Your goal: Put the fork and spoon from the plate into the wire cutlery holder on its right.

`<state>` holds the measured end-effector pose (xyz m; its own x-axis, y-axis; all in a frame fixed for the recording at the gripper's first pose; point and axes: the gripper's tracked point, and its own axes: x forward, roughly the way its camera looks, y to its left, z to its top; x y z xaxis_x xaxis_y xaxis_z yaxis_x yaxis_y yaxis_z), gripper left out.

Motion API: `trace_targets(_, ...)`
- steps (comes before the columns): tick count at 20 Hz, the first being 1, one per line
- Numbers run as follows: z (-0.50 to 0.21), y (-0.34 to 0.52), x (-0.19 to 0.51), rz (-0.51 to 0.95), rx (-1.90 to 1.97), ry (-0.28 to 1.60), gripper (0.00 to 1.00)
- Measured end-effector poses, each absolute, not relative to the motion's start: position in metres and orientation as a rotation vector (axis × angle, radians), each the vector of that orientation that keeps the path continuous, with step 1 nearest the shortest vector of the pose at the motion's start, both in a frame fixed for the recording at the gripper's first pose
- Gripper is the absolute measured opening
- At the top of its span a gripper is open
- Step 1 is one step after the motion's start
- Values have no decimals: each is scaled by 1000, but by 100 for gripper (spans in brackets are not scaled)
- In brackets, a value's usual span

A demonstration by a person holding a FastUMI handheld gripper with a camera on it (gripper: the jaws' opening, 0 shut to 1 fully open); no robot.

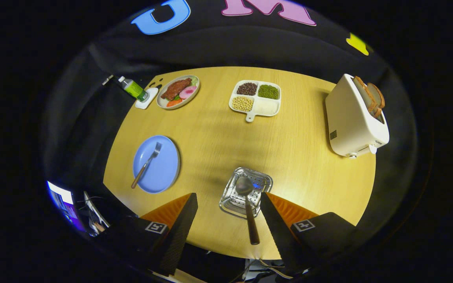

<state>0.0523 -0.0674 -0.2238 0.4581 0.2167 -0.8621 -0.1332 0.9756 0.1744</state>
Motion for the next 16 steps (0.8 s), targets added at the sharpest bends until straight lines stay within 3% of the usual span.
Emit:
trace_targets(8,-190,4,58,311,71,971,99)
trace_targets(16,-227,114,56,416,82,1002,100)
